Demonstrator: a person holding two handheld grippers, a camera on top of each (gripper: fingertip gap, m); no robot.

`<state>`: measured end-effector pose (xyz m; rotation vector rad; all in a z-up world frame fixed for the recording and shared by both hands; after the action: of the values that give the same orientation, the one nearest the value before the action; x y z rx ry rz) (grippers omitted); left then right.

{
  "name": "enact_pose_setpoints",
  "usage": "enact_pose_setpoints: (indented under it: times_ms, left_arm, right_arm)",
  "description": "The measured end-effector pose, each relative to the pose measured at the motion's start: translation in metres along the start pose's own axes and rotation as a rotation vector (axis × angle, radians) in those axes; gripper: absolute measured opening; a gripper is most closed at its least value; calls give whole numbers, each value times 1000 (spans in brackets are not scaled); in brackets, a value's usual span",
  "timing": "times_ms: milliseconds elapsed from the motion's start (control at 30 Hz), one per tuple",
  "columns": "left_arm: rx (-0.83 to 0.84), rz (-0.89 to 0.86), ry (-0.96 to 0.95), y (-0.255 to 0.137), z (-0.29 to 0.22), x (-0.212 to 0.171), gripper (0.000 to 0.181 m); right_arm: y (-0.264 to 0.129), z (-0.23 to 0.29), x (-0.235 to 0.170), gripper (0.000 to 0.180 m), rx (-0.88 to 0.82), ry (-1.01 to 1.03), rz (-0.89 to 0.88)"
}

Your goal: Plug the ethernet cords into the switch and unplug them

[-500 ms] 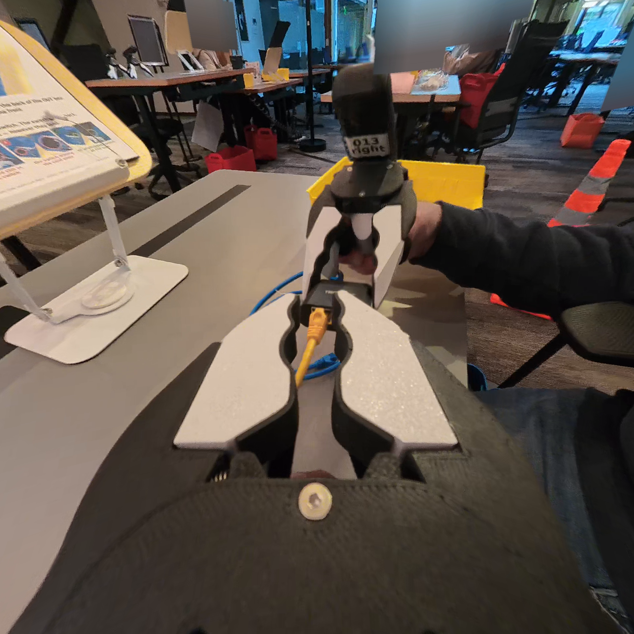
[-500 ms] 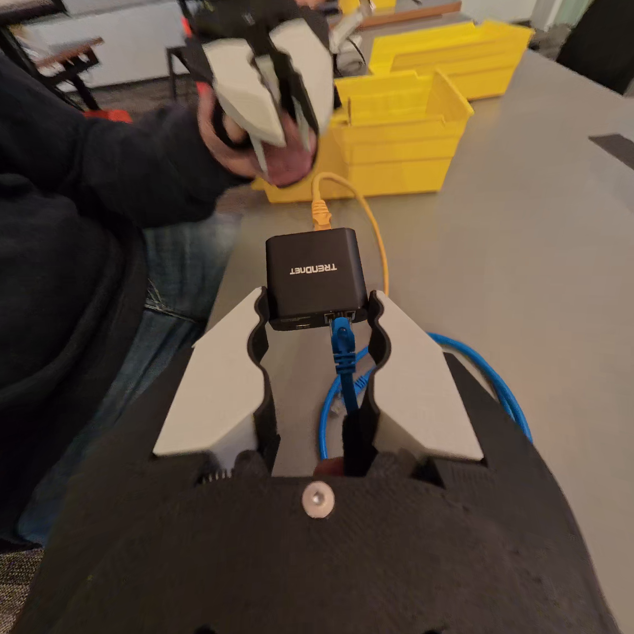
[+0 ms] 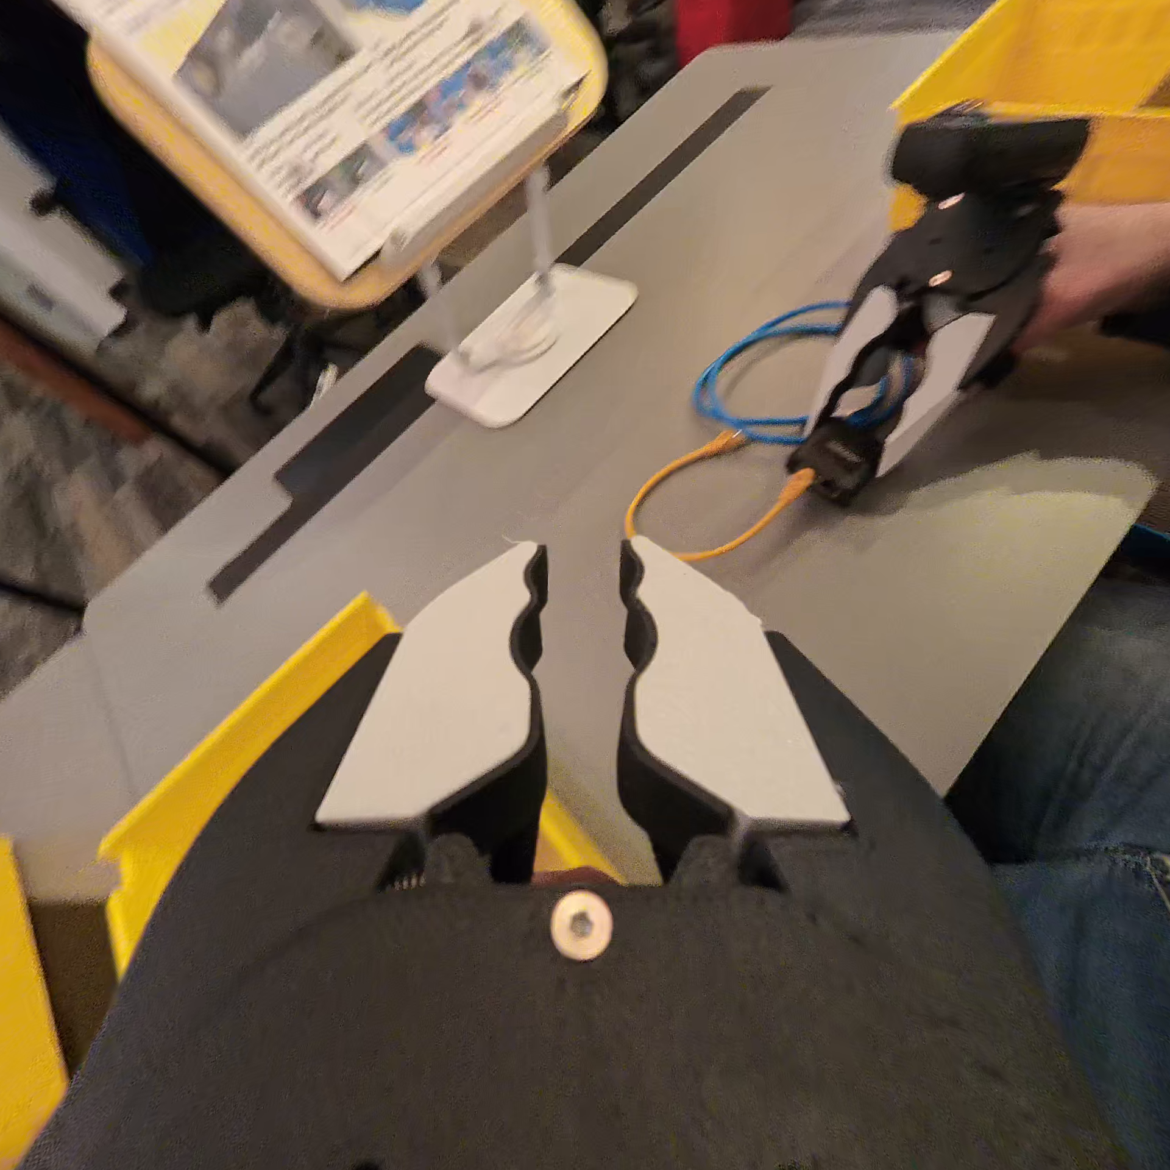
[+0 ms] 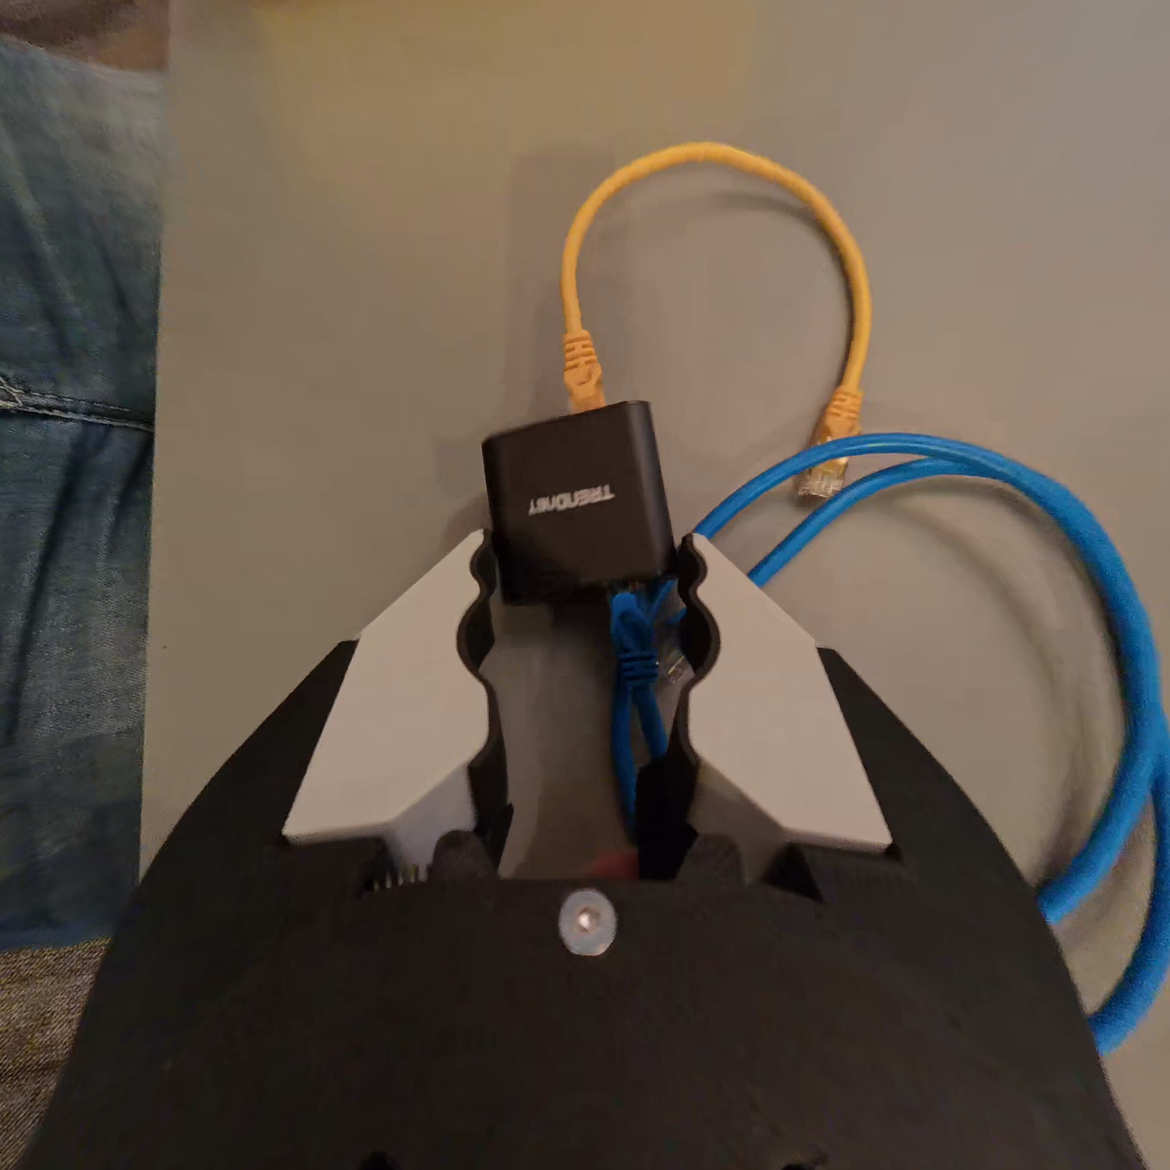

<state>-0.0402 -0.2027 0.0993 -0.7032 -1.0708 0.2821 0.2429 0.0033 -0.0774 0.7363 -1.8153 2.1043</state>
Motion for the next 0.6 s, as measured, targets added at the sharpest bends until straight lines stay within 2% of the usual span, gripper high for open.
enact_pose_setpoints:
  times_ms: [200, 267, 333, 467, 600]
  left_arm:
    - [152, 283, -253, -8, 35, -76, 17]
    - [120, 352, -351, -4, 40, -100, 20]
    - [56, 442, -434, 4, 43, -121, 31]
    - [-3, 561, -495, 28, 44, -149, 43]
    - [-36, 647, -552, 50, 47, -165, 41]
  right_arm:
    - [-4, 1, 2, 61, -11, -7, -9]
    - [-7, 4, 4, 62, -17, -15, -18]
    - [-9, 7, 6, 61, -36, -24, -16]
    - [-13, 13, 9, 61, -44, -41, -30]
    - [-18, 17, 11, 59, -44, -51, -45]
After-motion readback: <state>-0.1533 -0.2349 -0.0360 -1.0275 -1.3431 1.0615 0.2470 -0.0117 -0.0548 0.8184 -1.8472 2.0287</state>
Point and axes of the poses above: each gripper's, where its closed fingertips meet, y out along the fingers, x out of its top, z = x × y across the jaws, the point moved 10 cm from there along -y, back along the fingers, and after that the axes turned 14 degrees about z, right-handed, at the moved point
